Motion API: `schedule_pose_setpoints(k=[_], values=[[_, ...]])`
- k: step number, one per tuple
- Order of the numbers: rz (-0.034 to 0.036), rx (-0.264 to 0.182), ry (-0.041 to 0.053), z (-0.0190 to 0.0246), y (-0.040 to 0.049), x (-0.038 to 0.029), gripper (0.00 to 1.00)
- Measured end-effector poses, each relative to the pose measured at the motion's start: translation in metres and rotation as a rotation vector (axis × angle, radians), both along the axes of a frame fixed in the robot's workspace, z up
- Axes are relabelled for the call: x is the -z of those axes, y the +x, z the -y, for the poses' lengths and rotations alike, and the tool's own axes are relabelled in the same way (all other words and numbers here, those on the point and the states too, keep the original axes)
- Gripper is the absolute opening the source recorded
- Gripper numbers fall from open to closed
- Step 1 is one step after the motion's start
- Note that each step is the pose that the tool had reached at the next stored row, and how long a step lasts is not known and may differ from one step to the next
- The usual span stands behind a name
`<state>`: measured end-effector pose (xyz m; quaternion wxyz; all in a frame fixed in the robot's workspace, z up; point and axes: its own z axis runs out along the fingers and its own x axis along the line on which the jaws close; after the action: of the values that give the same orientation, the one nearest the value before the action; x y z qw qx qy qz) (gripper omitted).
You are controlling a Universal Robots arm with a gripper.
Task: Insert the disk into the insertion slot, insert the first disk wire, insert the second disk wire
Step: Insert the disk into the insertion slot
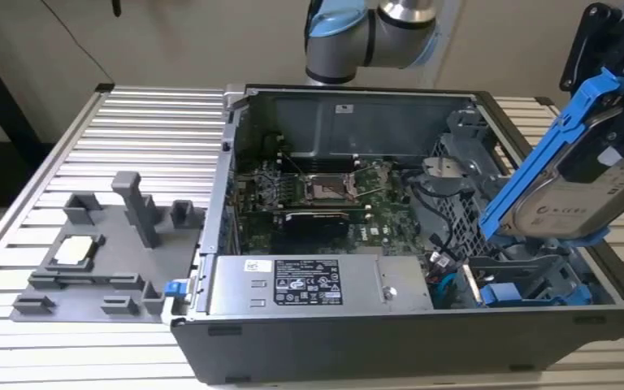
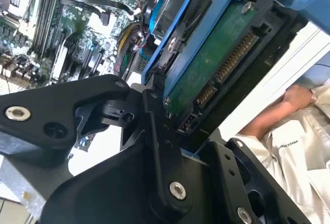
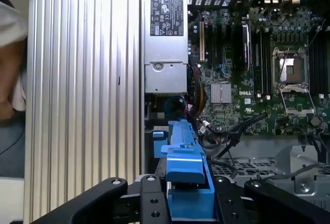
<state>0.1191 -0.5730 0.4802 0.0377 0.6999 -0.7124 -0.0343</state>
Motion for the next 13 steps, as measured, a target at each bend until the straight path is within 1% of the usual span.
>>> schedule_pose_setpoints(k=[1, 7, 11, 13], values=[[0.0039, 0.000, -0.0001, 0.0000, 0.0000, 0.0010, 0.33], [0.0329, -0.003, -0.0001, 0.0000, 0.0000, 0.0073, 0.33], [0.0472, -0.004, -0.0003, 0.0002, 0.0000, 0.0122, 0.33], [0.0532, -0.004, -0.0001, 0.0002, 0.0001, 0.0148, 0.33]])
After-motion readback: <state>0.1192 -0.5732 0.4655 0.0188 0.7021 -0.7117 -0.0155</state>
